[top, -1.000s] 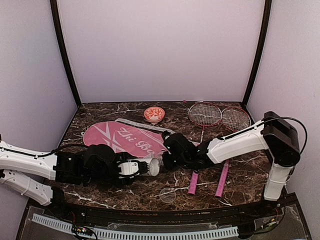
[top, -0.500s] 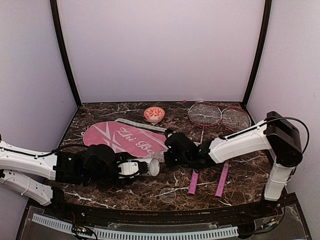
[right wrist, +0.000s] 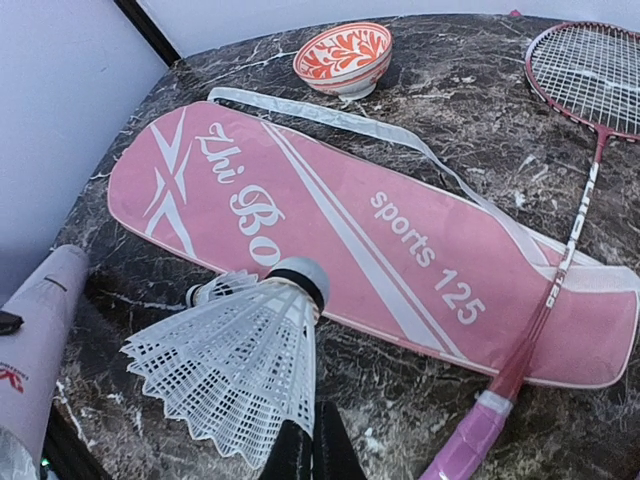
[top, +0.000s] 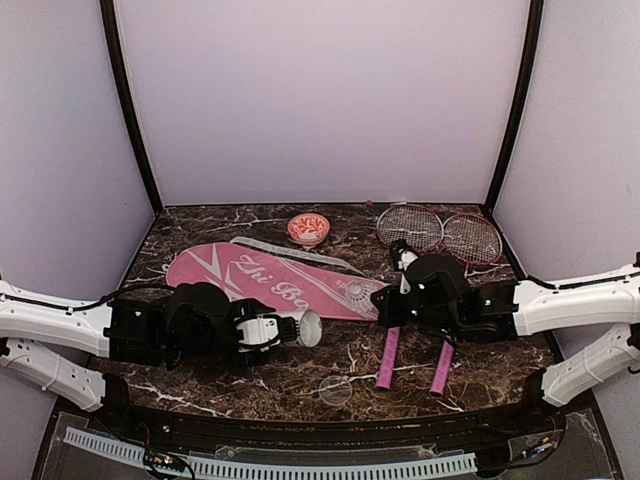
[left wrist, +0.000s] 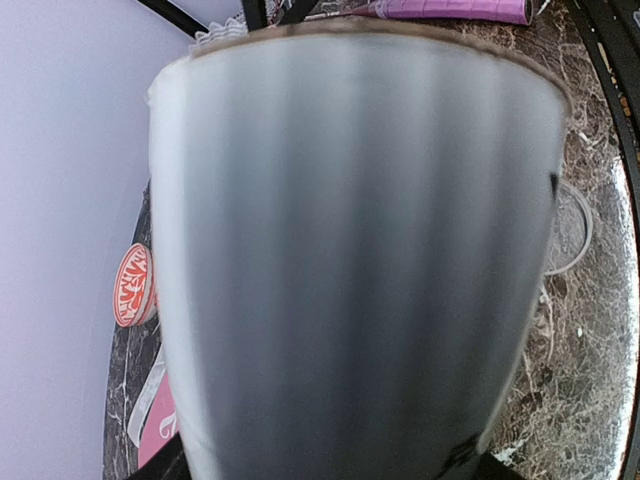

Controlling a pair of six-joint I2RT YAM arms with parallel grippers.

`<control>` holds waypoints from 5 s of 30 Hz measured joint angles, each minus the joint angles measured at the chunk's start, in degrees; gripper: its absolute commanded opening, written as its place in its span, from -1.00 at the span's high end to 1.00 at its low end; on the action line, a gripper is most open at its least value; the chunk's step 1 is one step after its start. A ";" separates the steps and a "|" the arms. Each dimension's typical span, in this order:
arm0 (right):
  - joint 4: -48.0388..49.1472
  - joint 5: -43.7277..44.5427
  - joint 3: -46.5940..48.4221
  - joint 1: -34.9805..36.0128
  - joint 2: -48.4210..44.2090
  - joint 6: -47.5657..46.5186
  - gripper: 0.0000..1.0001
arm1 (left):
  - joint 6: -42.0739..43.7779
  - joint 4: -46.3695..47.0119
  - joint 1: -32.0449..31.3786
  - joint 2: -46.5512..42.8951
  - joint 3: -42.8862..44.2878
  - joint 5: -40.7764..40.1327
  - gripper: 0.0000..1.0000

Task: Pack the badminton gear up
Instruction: Pick up the shuttlecock from the center of the board, then place the shuttlecock in the shuttle tube.

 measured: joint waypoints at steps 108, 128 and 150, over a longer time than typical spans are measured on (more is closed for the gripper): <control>4.68 -26.67 10.80 8.11 10.69 2.29 1.00 | 0.66 0.22 0.00 2.16 1.36 1.03 -0.31; 11.26 -23.21 10.75 9.75 14.49 2.56 0.83 | 0.63 -1.25 0.13 2.19 1.33 0.87 -0.31; 8.04 -20.20 5.33 10.25 3.52 0.72 -0.10 | 0.66 -0.02 0.11 2.47 1.31 -0.09 -0.31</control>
